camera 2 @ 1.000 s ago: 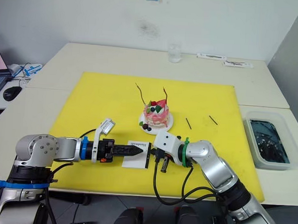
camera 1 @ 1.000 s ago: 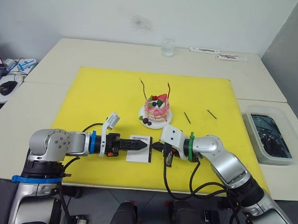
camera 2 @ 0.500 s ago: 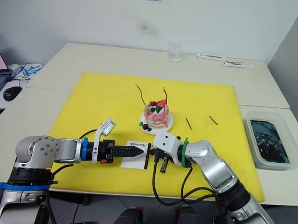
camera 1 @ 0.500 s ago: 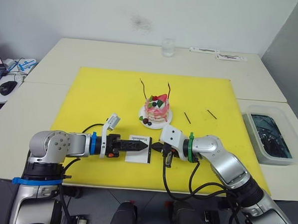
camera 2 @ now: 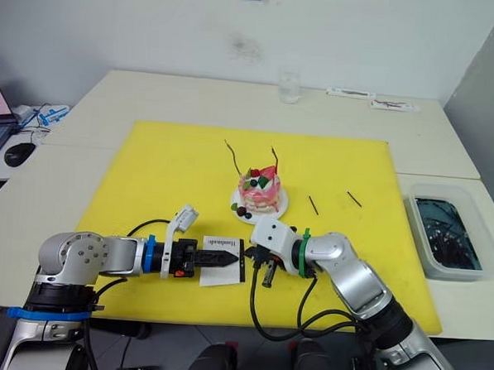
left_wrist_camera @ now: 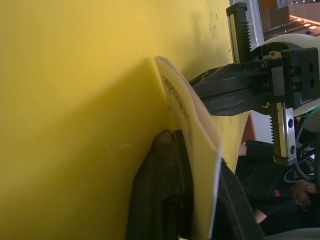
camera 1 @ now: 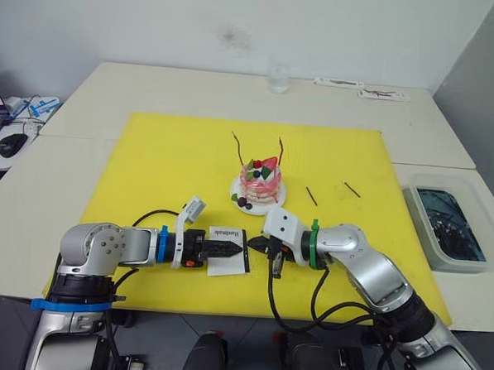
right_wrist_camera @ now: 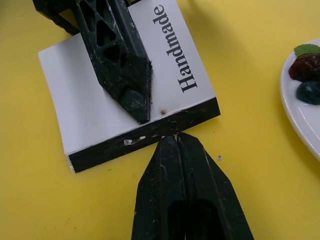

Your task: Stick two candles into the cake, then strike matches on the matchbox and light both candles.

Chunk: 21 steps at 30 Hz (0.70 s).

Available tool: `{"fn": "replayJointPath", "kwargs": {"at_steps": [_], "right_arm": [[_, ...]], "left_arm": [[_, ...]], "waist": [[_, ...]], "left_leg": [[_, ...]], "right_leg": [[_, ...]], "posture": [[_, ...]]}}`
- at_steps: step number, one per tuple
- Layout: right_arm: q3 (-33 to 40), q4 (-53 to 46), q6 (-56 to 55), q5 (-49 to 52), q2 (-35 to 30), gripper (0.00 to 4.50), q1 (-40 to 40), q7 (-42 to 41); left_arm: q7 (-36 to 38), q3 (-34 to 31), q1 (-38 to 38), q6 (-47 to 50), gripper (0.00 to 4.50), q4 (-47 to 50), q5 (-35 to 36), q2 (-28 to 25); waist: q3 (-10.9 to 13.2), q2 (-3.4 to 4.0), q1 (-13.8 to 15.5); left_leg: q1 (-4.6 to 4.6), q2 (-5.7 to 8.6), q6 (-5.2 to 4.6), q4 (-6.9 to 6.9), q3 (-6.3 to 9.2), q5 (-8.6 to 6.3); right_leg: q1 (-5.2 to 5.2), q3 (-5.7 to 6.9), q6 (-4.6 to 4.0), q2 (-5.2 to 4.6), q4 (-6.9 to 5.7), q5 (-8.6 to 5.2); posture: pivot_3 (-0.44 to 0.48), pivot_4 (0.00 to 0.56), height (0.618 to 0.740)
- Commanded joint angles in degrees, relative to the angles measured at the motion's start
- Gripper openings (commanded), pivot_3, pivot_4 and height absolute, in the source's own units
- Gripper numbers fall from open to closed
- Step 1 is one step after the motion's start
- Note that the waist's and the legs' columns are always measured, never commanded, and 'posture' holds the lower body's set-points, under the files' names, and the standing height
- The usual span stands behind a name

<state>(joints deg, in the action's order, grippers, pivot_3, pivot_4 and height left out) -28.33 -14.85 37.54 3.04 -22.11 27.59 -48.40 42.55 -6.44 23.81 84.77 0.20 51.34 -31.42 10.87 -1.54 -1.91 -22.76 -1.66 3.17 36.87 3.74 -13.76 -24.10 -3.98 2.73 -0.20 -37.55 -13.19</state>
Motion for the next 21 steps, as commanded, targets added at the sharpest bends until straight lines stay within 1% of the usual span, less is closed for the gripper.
{"fn": "replayJointPath", "kwargs": {"at_steps": [1,7,15,18,21], "right_arm": [[-0.54,-2.51,-0.28,0.60,0.16,0.00,0.13,-0.31],[0.39,-2.18,-0.69,0.76,-0.39,0.00,0.49,-0.22],[3.91,-3.29,0.38,2.96,-0.18,0.00,-0.14,0.78],[6.59,-4.98,1.10,5.26,0.62,0.00,-0.63,1.70],[10.70,-7.91,1.83,8.21,0.97,0.00,-1.79,2.72]], "left_arm": [[0.14,2.27,-1.37,1.14,0.03,0.12,-0.36,-0.18],[1.53,2.30,-1.41,0.09,0.03,0.09,-0.52,-1.87],[6.19,4.49,0.22,-3.46,0.03,-0.62,-1.33,-6.19],[8.37,4.93,0.88,-4.81,0.03,0.24,-1.13,-7.77],[11.27,4.02,1.36,-6.45,0.03,2.41,-0.22,-10.22]], "waist": [[0.00,0.00,-0.05],[0.00,0.00,-0.14],[0.00,0.00,-0.66],[0.01,0.00,-0.93],[0.01,0.00,-1.17]], "left_leg": [[0.01,0.00,0.00,0.00,0.00,0.00],[0.01,0.00,0.00,-0.01,0.00,0.00],[0.00,-0.03,0.00,-0.05,0.00,0.00],[-0.01,-0.04,0.00,-0.05,0.02,0.00],[-0.03,-0.05,0.00,-0.06,0.05,0.00]], "right_leg": [[0.00,0.00,0.00,0.00,-0.01,0.00],[-0.01,0.00,0.00,0.01,-0.01,0.00],[-0.05,0.01,-0.01,0.03,-0.03,-0.01],[-0.06,0.01,-0.03,0.04,-0.06,-0.02],[-0.09,0.03,-0.04,0.06,-0.08,-0.02]], "posture": [[0.000,0.150,0.740],[0.000,0.150,0.740],[0.000,0.150,0.740],[0.000,0.150,0.740],[0.000,0.150,0.740]]}}
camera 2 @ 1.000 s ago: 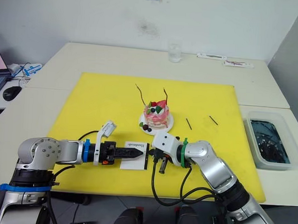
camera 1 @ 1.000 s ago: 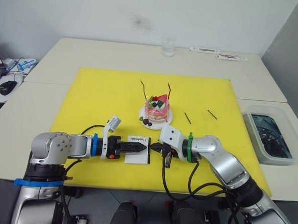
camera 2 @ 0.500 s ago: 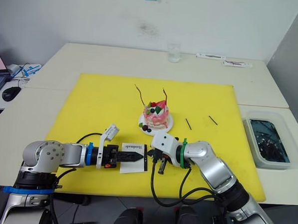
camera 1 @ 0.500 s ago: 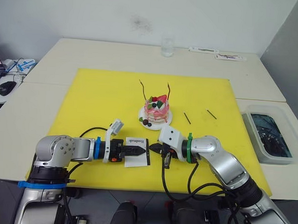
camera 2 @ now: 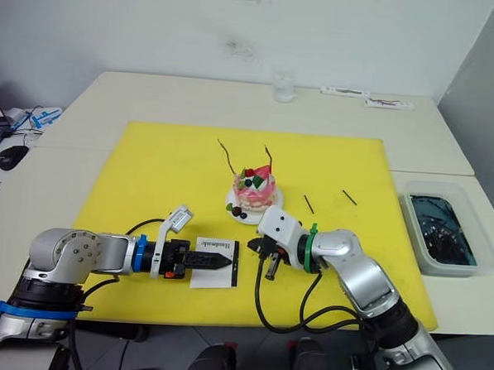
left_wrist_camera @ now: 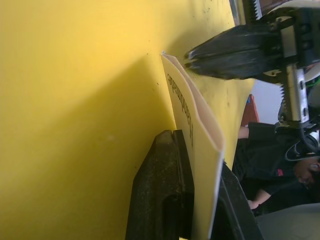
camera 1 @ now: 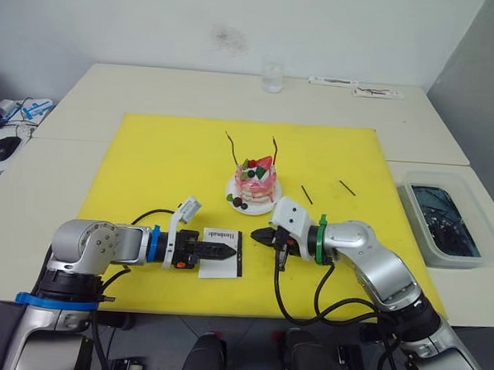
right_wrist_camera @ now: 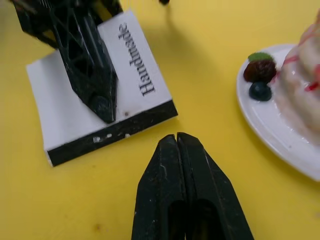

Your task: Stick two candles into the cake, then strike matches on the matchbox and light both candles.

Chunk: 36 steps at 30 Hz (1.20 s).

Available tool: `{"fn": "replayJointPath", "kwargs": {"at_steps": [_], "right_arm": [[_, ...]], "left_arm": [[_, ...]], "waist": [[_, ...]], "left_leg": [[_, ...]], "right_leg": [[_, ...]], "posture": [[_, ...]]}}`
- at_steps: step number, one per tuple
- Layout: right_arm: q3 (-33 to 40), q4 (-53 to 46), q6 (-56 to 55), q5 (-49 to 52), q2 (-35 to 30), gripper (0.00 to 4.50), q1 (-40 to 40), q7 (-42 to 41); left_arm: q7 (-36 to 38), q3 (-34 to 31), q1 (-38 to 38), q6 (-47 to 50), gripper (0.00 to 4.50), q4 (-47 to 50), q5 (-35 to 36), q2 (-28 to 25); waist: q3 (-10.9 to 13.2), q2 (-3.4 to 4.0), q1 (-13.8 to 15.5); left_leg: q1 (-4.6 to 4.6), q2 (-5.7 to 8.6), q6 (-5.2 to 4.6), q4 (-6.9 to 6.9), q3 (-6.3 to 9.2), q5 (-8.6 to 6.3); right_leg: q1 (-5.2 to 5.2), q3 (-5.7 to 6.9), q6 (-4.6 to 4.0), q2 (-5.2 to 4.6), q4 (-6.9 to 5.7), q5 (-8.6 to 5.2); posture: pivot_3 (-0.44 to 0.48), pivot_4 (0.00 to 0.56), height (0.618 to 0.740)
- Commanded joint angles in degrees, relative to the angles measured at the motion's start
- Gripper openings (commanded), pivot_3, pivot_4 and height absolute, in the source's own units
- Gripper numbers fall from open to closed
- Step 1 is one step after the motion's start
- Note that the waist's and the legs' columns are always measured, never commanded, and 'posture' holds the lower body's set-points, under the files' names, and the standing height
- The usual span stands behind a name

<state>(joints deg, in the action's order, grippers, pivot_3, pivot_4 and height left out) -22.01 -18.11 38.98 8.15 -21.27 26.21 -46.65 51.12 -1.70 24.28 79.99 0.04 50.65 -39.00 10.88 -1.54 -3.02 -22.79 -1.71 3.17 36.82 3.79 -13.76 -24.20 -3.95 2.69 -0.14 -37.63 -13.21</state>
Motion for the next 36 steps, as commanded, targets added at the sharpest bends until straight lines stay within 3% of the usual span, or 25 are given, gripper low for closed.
{"fn": "replayJointPath", "kwargs": {"at_steps": [1,7,11,15,18,28,29,36], "right_arm": [[5.83,-6.23,0.50,3.91,-0.41,0.00,-1.27,1.11],[13.21,-16.31,2.57,9.06,-1.86,0.00,-7.78,4.13],[21.35,-21.85,6.10,16.58,-0.84,0.00,-10.80,6.86],[24.54,-22.86,6.02,17.97,-2.16,0.00,-12.31,9.14],[24.66,-21.81,3.07,14.73,-3.82,0.63,-14.90,11.64],[14.01,-10.83,-6.29,0.00,0.13,4.29,-13.07,23.45],[13.06,-8.76,-5.94,-1.51,0.71,4.48,-12.07,24.85],[12.67,3.50,-8.52,-7.22,5.28,4.48,-5.33,31.63]], "left_arm": [[3.86,-1.35,0.91,-2.39,0.03,3.66,0.88,-3.81],[9.65,-5.41,-1.12,-2.74,0.03,9.42,5.57,-9.62],[10.57,-8.06,-2.99,-0.40,0.03,13.51,10.50,-10.96],[10.56,-7.84,-5.14,-2.46,0.03,16.53,11.00,-11.23],[10.64,-6.11,-7.26,-7.60,0.00,19.65,8.69,-10.15],[6.87,-4.88,-9.22,-12.03,0.00,19.43,8.54,-5.40],[6.68,-4.70,-9.39,-12.07,0.00,19.39,8.45,-5.28],[5.84,-3.80,-9.17,-12.57,0.00,19.17,8.06,-4.86]], "waist": [[0.01,0.01,-0.10],[0.04,-0.01,-0.11],[0.05,0.00,-0.17],[0.05,-0.01,-0.19],[0.05,-0.01,-0.16],[0.05,-0.01,-0.24],[0.05,-0.01,-0.24],[0.05,-0.01,-0.26]], "left_leg": [[-0.01,0.00,0.00,0.00,0.00,0.00],[-0.07,0.00,0.00,-0.04,0.00,-0.01],[-0.07,-0.02,0.00,-0.09,0.01,-0.01],[-0.02,-0.03,0.00,-0.08,0.00,0.00],[-0.02,-0.02,0.00,-0.08,-0.01,0.00],[-0.02,-0.03,0.00,-0.08,-0.09,0.00],[-0.01,-0.03,0.00,-0.08,-0.10,0.00],[-0.04,-0.02,0.00,-0.08,-0.11,0.00]], "right_leg": [[-0.01,0.00,0.00,0.00,0.00,0.00],[-0.06,0.00,-0.09,-0.01,0.02,-0.06],[-0.09,0.01,-0.37,-0.01,0.01,-0.23],[-0.07,0.00,-0.37,-0.01,0.01,-0.23],[-0.07,-0.01,-0.38,-0.01,0.01,-0.23],[-0.09,-0.07,-0.38,0.00,0.01,-0.23],[-0.09,-0.07,-0.38,0.00,0.01,-0.23],[-0.10,-0.08,-0.38,0.00,-0.01,-0.23]], "posture": [[0.000,0.150,0.740],[0.000,0.150,0.740],[0.000,0.150,0.740],[0.000,0.150,0.740],[0.000,0.150,0.740],[0.000,0.150,0.740],[0.000,0.150,0.740],[0.000,0.150,0.740]]}}
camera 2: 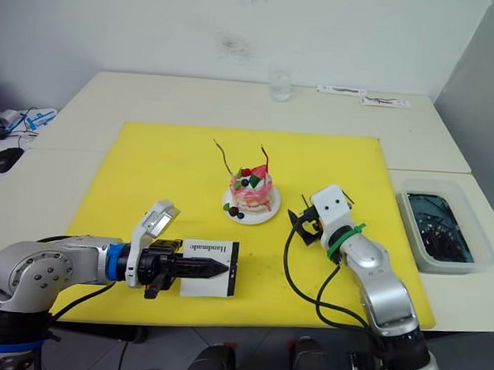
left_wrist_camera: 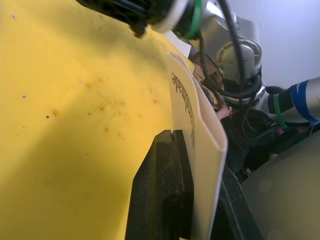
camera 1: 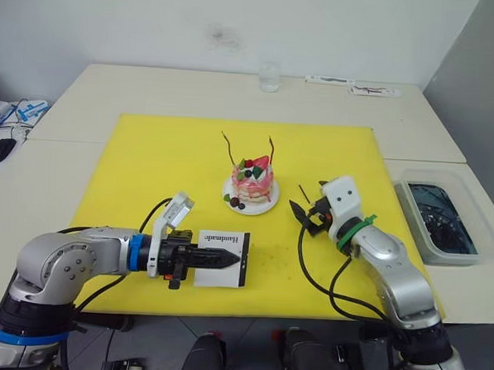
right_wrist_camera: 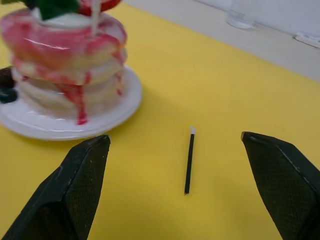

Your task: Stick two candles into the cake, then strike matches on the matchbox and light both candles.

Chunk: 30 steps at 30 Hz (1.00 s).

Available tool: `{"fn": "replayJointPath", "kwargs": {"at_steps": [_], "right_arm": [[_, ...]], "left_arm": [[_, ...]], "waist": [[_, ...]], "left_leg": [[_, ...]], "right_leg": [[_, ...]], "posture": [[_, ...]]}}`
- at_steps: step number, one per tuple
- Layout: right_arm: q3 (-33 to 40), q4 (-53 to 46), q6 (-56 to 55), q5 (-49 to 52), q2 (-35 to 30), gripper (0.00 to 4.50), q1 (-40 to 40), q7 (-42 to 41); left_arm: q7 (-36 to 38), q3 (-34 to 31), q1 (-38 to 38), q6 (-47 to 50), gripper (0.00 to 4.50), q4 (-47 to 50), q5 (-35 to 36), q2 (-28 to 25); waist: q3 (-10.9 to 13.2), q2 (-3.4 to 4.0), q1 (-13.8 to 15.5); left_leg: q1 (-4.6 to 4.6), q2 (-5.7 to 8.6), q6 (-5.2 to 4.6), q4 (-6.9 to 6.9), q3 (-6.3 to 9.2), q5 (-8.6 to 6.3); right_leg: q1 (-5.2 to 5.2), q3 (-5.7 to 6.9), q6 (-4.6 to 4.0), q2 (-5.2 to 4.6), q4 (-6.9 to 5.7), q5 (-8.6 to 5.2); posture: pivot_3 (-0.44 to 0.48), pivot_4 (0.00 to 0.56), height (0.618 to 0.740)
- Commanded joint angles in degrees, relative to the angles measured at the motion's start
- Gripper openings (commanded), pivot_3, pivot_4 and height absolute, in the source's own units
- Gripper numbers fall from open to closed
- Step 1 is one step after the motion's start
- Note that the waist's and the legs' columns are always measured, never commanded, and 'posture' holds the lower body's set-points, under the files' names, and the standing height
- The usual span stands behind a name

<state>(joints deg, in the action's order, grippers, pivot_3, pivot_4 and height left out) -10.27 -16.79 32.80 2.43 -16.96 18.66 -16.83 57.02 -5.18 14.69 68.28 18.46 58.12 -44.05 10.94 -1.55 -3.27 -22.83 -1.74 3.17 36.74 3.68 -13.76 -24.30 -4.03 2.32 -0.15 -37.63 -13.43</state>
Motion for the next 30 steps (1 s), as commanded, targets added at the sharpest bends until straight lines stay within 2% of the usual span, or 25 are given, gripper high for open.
{"fn": "replayJointPath", "kwargs": {"at_steps": [1,7,13,16,26,27,30], "right_arm": [[1.27,4.34,-3.23,-1.59,1.79,4.48,3.17,2.37],[1.61,13.04,-6.55,-2.50,4.82,4.48,6.72,4.20],[2.05,16.87,-6.48,-2.74,5.95,4.48,7.31,4.97],[2.79,17.23,-5.32,-2.30,6.85,3.93,7.09,5.51],[3.83,17.22,-0.50,-1.64,7.61,0.24,8.17,5.22],[3.71,17.12,0.01,-1.52,7.57,0.03,8.26,4.95],[3.74,16.96,0.74,-1.40,7.77,0.03,8.56,4.87]], "left_arm": [[-0.31,-0.23,0.53,-0.92,0.00,0.74,0.61,0.34],[-1.07,0.11,0.87,-1.10,0.00,0.87,0.61,0.90],[-1.73,0.38,1.28,-1.27,0.00,0.85,0.50,1.32],[-2.02,0.44,1.40,-1.22,0.00,0.78,0.43,1.65],[-2.74,0.63,1.51,-1.11,0.00,0.63,0.49,1.90],[-2.79,0.66,1.53,-1.10,0.00,0.59,0.45,1.91],[-2.85,0.78,1.48,-1.23,0.00,0.53,0.26,1.92]], "waist": [[0.00,0.00,0.00],[0.00,0.00,-0.03],[0.00,0.00,-0.04],[0.00,0.00,-0.04],[0.00,0.00,0.00],[0.00,0.00,0.00],[0.00,0.00,0.00]], "left_leg": [[0.00,0.00,0.00,0.00,0.00,0.00],[0.00,0.00,0.00,-0.01,0.00,0.00],[0.01,0.00,0.00,-0.01,0.00,0.00],[0.03,0.00,0.00,0.00,0.00,0.00],[0.02,0.00,0.00,0.03,0.01,0.00],[0.02,0.00,0.00,0.04,0.01,0.00],[0.04,0.00,0.00,0.04,0.02,0.00]], "right_leg": [[0.01,0.00,0.00,0.00,0.00,0.00],[0.01,0.00,0.02,0.00,-0.01,0.01],[0.01,-0.01,0.05,0.00,-0.02,0.03],[0.01,-0.01,0.05,0.01,-0.05,0.03],[0.03,-0.01,0.05,0.01,-0.06,0.03],[0.04,-0.01,0.05,0.01,-0.06,0.03],[0.04,0.00,0.05,0.01,-0.07,0.03]], "posture": [[0.000,0.150,0.740],[0.000,0.150,0.740],[0.000,0.150,0.740],[0.000,0.150,0.740],[0.000,0.150,0.740],[0.000,0.150,0.740],[0.000,0.150,0.740]]}}
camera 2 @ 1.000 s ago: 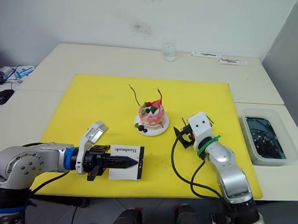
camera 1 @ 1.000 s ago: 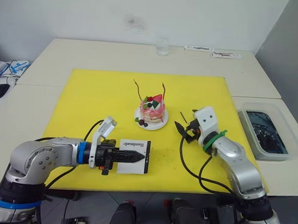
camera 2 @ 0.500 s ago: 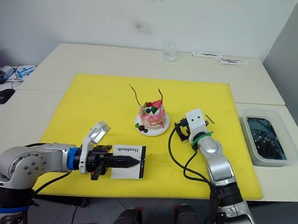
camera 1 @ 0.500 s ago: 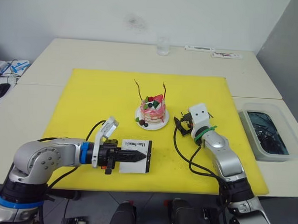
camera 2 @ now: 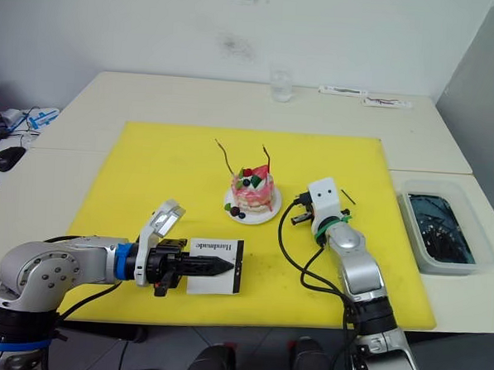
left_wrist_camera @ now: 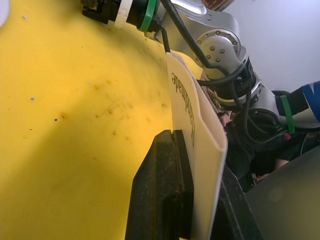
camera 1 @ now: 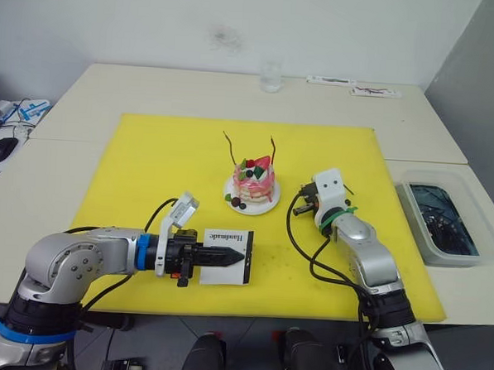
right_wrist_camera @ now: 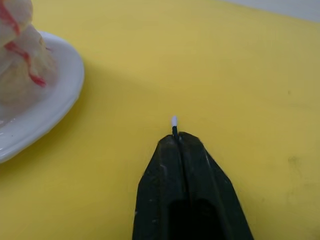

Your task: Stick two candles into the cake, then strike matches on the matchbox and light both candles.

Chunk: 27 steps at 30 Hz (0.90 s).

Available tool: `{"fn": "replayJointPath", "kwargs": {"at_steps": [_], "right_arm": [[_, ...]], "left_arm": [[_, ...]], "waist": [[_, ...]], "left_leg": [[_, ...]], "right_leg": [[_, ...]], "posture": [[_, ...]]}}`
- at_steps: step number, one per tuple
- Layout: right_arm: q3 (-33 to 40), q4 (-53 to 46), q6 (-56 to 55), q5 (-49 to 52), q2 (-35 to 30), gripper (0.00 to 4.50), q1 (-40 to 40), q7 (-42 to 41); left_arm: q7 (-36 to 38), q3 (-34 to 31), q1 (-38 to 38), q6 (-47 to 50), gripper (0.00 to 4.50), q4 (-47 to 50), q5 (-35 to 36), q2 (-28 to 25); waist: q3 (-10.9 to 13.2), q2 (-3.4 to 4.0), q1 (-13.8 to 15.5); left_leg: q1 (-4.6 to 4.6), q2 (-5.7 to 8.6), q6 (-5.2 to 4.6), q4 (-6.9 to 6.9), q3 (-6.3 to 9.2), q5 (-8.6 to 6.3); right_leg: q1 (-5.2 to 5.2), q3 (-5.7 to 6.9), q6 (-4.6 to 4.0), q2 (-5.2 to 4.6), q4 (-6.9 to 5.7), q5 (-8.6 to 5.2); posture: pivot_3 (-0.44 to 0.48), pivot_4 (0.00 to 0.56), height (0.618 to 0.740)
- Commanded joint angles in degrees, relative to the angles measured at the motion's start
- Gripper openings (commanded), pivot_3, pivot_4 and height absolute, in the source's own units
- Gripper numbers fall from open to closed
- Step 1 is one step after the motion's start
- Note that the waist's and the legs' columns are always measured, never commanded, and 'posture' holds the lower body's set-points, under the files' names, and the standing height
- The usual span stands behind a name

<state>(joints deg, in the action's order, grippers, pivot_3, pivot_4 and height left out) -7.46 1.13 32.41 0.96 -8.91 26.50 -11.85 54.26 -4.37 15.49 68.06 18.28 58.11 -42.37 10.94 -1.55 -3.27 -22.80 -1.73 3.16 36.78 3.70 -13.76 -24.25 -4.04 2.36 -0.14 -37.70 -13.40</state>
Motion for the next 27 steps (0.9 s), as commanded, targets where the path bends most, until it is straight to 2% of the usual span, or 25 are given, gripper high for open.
{"fn": "replayJointPath", "kwargs": {"at_steps": [1,8,13,18,26,27], "right_arm": [[1.10,-1.09,1.30,0.23,-0.11,0.03,0.81,-0.07],[2.89,-8.83,3.85,4.34,-0.80,0.03,-1.21,-3.59],[1.96,-19.13,9.28,7.02,-5.62,0.03,-5.88,-8.63],[0.68,-26.76,11.94,7.83,-8.30,0.03,-11.81,-9.82],[-1.15,-22.35,4.74,5.12,-6.47,0.03,-15.15,-7.32],[-1.25,-21.68,4.15,4.92,-6.38,0.21,-15.16,-7.30]], "left_arm": [[-0.12,-0.02,0.63,-1.06,0.00,0.69,0.21,0.25],[-0.20,0.21,0.33,-1.28,0.00,0.31,-0.39,0.35],[-0.33,0.39,0.98,-1.09,0.00,-0.22,-0.38,0.83],[0.21,0.92,1.19,-1.11,0.00,-0.38,-0.52,0.72],[0.73,1.80,1.66,-1.27,0.00,-0.65,-1.06,0.49],[0.84,1.85,1.71,-1.27,0.00,-0.66,-1.14,0.41]], "waist": [[0.00,0.00,0.00],[0.00,0.00,-0.03],[0.01,0.02,0.02],[0.01,0.01,0.00],[0.01,0.01,-0.04],[0.01,0.01,-0.04]], "left_leg": [[0.00,0.00,0.00,0.00,0.00,0.00],[-0.02,0.00,0.00,-0.01,0.00,0.00],[-0.02,0.00,0.00,-0.04,0.02,0.00],[-0.01,0.00,0.00,-0.05,0.02,0.00],[0.02,0.00,0.00,-0.01,0.00,0.00],[0.02,0.00,0.00,0.00,0.00,0.00]], "right_leg": [[0.00,0.00,0.00,0.00,0.00,0.00],[0.00,0.00,0.03,0.00,0.00,0.02],[-0.02,0.03,0.08,0.00,0.00,0.04],[-0.02,0.03,-0.07,0.00,0.01,-0.05],[-0.02,0.00,-0.04,0.01,0.00,-0.03],[-0.01,0.00,-0.04,0.01,0.00,-0.03]], "posture": [[0.000,0.150,0.740],[0.000,0.150,0.740],[0.000,0.150,0.740],[0.000,0.150,0.740],[0.000,0.150,0.740],[0.000,0.150,0.740]]}}
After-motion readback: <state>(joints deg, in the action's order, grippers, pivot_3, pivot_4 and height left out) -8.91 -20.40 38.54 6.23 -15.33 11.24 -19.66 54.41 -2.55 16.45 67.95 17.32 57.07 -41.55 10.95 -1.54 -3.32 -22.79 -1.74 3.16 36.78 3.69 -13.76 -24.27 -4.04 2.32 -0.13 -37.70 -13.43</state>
